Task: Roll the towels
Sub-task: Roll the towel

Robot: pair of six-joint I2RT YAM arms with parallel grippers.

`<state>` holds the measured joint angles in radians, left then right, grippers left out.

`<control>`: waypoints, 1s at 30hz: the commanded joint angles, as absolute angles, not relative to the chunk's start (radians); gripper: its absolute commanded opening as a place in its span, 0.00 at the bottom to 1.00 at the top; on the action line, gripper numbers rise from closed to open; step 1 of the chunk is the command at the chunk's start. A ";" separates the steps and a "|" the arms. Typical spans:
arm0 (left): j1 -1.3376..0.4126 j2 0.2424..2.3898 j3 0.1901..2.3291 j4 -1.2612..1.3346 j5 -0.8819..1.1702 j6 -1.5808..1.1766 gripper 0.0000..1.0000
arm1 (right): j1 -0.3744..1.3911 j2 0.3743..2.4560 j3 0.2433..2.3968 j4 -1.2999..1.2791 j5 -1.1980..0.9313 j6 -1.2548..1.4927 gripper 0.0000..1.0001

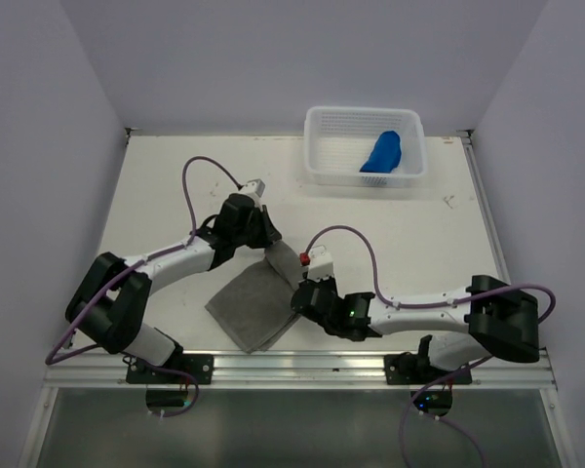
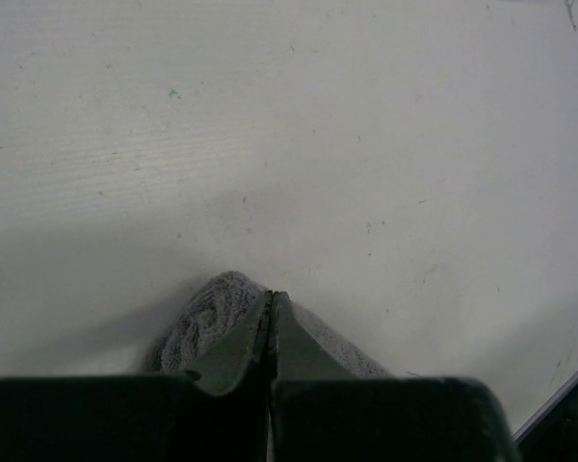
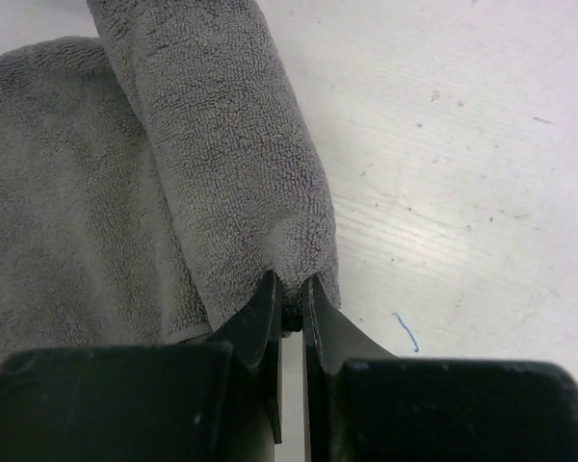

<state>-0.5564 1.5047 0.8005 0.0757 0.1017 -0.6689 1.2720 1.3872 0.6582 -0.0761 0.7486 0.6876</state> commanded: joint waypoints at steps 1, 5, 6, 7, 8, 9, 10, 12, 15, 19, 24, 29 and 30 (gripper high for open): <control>-0.549 1.457 0.845 0.058 0.130 -0.660 0.00 | 1.313 1.423 0.719 -0.149 0.957 0.658 0.00; -0.551 1.421 0.825 0.080 0.181 -0.698 0.00 | 1.405 1.506 0.814 -0.259 1.122 0.675 0.00; -0.552 1.416 0.822 0.086 0.193 -0.707 0.00 | 1.419 1.532 0.840 -0.305 1.153 0.696 0.00; -0.551 1.410 0.813 0.095 0.204 -0.722 0.00 | 1.434 1.584 0.865 -0.380 1.181 0.710 0.00; -0.554 1.402 0.811 0.100 0.212 -0.729 0.00 | 1.468 1.607 0.905 -0.406 1.204 0.738 0.00; -0.555 1.398 0.810 0.101 0.224 -0.730 0.00 | 1.485 1.626 0.919 -0.429 1.238 0.745 0.00; -0.560 1.396 0.808 0.100 0.225 -0.735 0.00 | 1.496 1.659 0.929 -0.449 1.244 0.749 0.00; -0.578 1.387 0.802 0.101 0.221 -0.738 0.00 | 1.517 1.683 0.951 -0.465 1.250 0.759 0.00; -0.615 1.378 0.770 0.109 0.207 -0.750 0.00 | 1.539 1.729 0.978 -0.477 1.259 0.745 0.00; -0.649 1.374 0.680 0.147 0.189 -0.772 0.00 | 1.555 1.784 1.009 -0.518 1.262 0.759 0.00; -0.676 1.373 0.588 0.193 0.161 -0.795 0.00 | 1.555 1.783 1.008 -0.505 1.246 0.746 0.00; -0.680 1.407 0.535 0.221 0.141 -0.796 0.00 | 1.554 1.756 0.989 -0.462 1.207 0.712 0.00; -0.680 1.410 0.534 0.221 0.127 -0.793 0.00 | 1.552 1.749 0.986 -0.462 1.184 0.718 0.00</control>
<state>-0.6704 1.3926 0.5583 0.1925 0.1673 -0.7910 1.5509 1.7882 0.9825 -0.4862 1.1828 0.7078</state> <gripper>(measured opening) 0.005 0.059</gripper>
